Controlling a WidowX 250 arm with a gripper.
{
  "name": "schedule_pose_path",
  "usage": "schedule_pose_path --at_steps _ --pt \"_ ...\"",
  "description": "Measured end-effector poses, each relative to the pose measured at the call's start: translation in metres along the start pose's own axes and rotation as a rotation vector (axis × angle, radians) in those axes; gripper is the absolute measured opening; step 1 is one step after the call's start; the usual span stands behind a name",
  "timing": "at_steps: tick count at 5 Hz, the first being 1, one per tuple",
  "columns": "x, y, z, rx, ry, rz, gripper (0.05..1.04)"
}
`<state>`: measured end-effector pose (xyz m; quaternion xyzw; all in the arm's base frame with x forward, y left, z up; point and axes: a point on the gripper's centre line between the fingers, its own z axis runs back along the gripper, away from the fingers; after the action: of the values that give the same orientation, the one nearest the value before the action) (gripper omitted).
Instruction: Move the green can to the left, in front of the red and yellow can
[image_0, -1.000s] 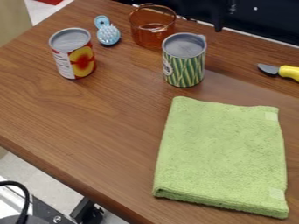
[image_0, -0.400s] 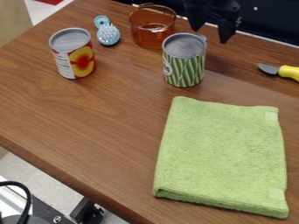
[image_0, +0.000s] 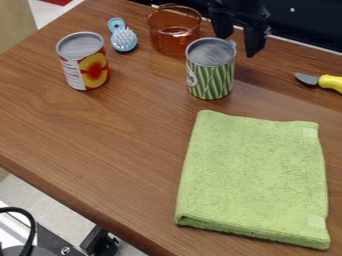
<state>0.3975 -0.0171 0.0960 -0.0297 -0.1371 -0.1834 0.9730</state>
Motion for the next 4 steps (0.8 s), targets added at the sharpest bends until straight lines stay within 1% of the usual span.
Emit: schedule_pose_path --at_steps 1,2,3,4 --pt "-0.011 0.004 -0.005 0.013 0.037 -0.039 0.997" --pt "-0.029 0.009 -0.009 0.016 0.070 -0.038 0.997" --pt "-0.046 0.015 -0.001 0.070 0.064 -0.057 0.997" --pt "-0.059 0.025 -0.003 0.097 0.092 -0.046 0.997"
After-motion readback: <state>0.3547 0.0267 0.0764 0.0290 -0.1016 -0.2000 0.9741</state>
